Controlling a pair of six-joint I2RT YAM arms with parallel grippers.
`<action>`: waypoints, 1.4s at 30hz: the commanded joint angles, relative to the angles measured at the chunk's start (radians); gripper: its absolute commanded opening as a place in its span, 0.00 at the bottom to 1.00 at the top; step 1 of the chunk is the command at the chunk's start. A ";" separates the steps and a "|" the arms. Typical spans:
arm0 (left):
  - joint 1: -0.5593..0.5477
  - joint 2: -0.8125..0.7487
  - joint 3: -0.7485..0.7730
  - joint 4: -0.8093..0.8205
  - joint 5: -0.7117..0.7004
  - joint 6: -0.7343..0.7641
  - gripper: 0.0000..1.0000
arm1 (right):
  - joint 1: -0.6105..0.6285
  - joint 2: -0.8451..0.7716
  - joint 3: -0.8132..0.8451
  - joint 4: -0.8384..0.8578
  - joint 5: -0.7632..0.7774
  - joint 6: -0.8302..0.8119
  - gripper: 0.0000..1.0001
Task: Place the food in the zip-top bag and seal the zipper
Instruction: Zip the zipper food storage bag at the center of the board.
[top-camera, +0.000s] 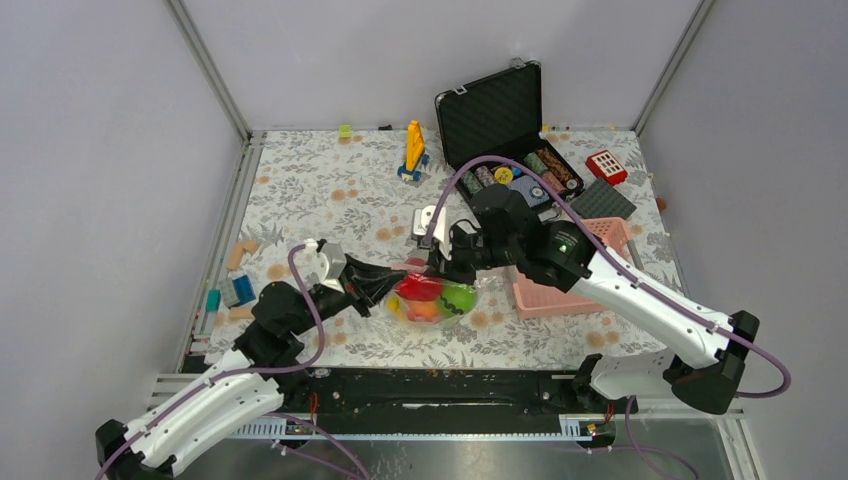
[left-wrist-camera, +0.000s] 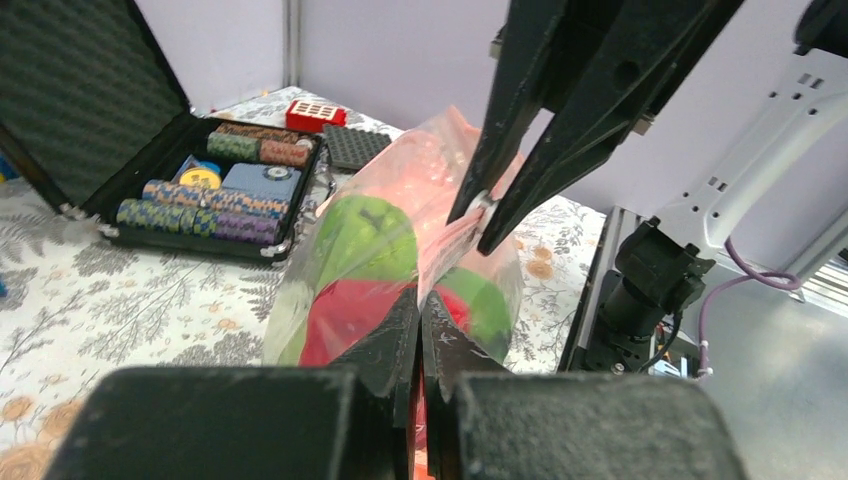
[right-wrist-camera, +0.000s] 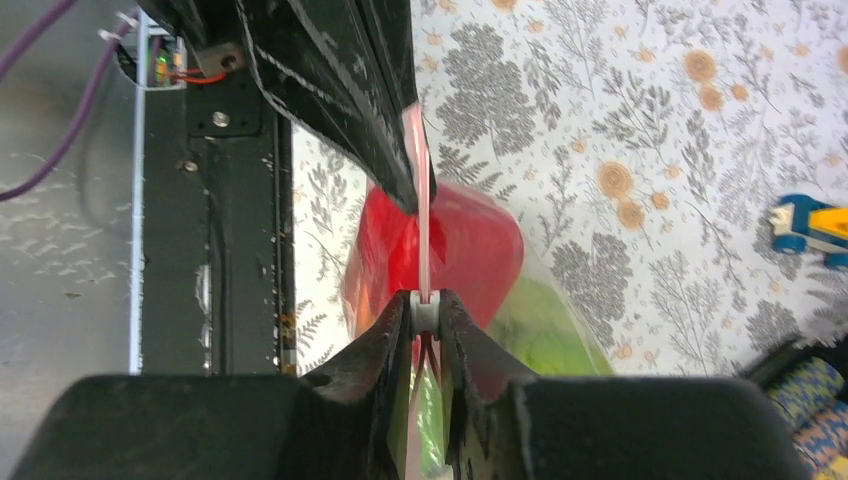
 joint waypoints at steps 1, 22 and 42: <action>0.007 -0.041 0.055 -0.061 -0.192 0.011 0.00 | -0.022 -0.070 -0.035 -0.088 0.109 -0.048 0.07; 0.007 -0.108 0.113 -0.298 -0.647 -0.044 0.00 | -0.098 -0.137 -0.114 -0.041 0.194 -0.046 0.06; 0.007 -0.138 0.144 -0.368 -0.895 -0.050 0.00 | -0.127 -0.206 -0.173 -0.031 0.233 -0.022 0.06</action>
